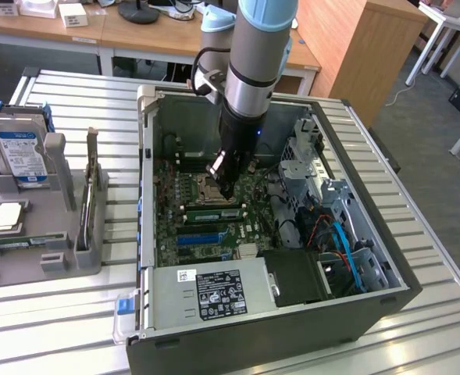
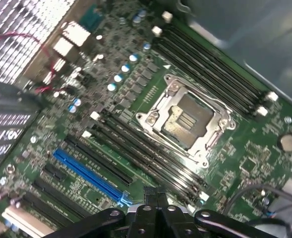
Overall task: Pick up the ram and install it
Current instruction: 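Press down the ram until it locks into place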
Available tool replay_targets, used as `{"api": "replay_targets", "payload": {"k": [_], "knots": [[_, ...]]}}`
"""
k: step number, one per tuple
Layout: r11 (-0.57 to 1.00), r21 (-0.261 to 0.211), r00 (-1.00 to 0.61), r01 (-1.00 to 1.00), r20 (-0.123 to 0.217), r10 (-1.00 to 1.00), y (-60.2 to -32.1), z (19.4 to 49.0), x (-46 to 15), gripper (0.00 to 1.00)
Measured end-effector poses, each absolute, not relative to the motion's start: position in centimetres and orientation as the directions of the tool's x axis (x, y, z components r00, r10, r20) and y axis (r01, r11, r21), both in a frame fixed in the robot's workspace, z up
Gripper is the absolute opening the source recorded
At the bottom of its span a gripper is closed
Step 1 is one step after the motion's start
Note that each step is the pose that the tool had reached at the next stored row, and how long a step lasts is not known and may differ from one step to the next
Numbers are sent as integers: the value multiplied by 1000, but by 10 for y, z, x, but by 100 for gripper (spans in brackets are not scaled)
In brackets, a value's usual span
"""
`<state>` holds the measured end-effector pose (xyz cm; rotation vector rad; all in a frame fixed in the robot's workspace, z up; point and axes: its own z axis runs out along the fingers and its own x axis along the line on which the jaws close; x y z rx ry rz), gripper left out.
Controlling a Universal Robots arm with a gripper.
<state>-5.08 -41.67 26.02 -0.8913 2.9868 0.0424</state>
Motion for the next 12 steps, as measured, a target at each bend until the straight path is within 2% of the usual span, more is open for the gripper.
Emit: {"api": "replay_targets", "payload": {"k": [12], "knots": [[930, 19, -930, -367, -32, -366, -417, 259, -51, 11]]}}
